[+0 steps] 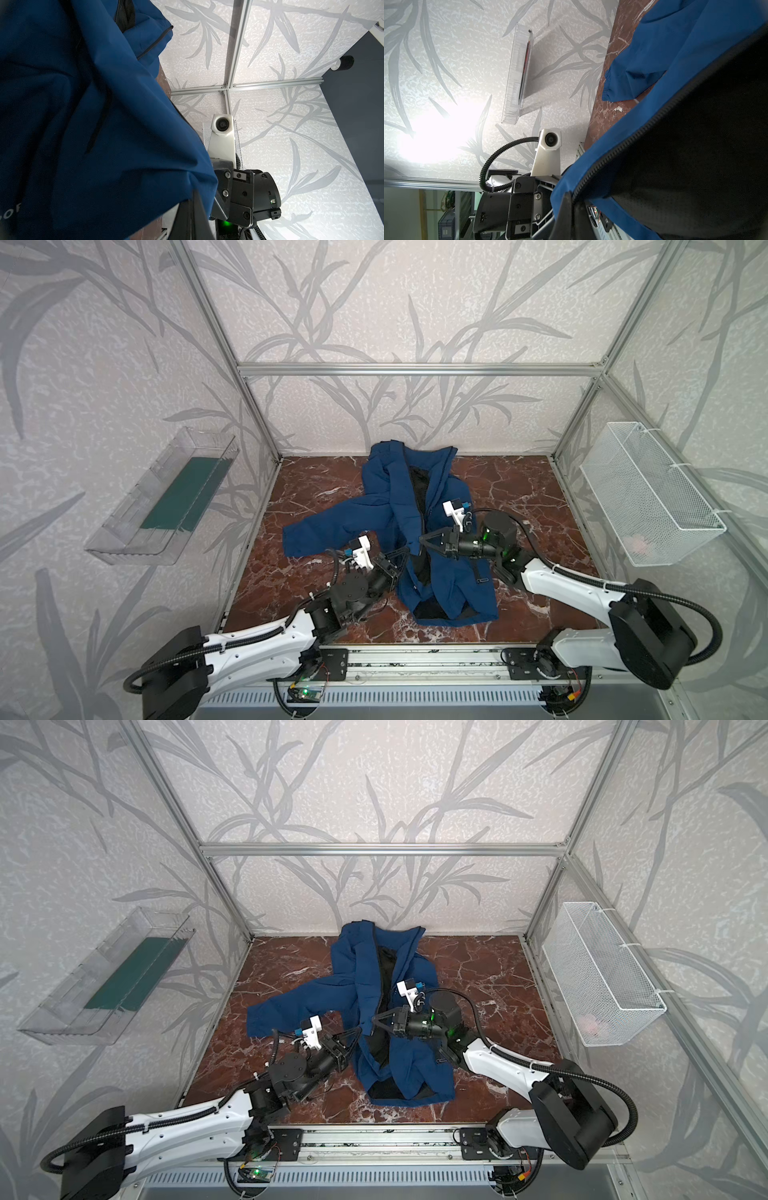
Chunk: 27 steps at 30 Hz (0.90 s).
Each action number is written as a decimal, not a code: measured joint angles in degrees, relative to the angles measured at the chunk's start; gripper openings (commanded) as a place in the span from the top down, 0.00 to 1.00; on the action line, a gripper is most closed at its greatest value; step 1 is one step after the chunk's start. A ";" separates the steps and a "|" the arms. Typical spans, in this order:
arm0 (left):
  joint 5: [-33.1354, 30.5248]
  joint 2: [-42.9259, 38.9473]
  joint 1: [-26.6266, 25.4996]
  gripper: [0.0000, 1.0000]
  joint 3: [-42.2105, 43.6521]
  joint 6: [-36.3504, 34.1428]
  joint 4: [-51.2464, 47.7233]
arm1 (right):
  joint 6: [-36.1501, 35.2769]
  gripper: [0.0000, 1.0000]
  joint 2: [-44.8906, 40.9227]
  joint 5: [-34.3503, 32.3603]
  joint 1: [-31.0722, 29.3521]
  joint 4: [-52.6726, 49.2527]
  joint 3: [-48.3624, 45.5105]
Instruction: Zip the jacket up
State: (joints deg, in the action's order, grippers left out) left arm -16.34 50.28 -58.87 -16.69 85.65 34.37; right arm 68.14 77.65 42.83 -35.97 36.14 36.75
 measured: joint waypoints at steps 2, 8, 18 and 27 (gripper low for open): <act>0.09 -0.83 0.00 1.00 -0.68 -0.24 -2.21 | -0.02 1.00 1.64 0.83 -0.02 -0.07 1.33; 0.09 -3.96 0.00 1.00 -2.23 -1.18 -7.96 | -0.61 1.00 3.15 2.56 -0.02 -1.79 3.06; -0.15 -3.69 0.00 0.94 -2.23 -1.22 -8.11 | -1.33 1.00 4.76 4.74 -0.28 -3.89 3.26; -0.79 -3.76 0.00 0.55 -2.21 -1.20 -7.74 | -3.65 1.00 5.31 5.84 -0.57 -7.37 5.11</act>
State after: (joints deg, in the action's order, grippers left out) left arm -17.12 46.52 -58.87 -18.90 84.44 26.63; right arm 64.49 82.96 48.66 -36.53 28.77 41.87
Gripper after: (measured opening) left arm 0.401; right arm 0.051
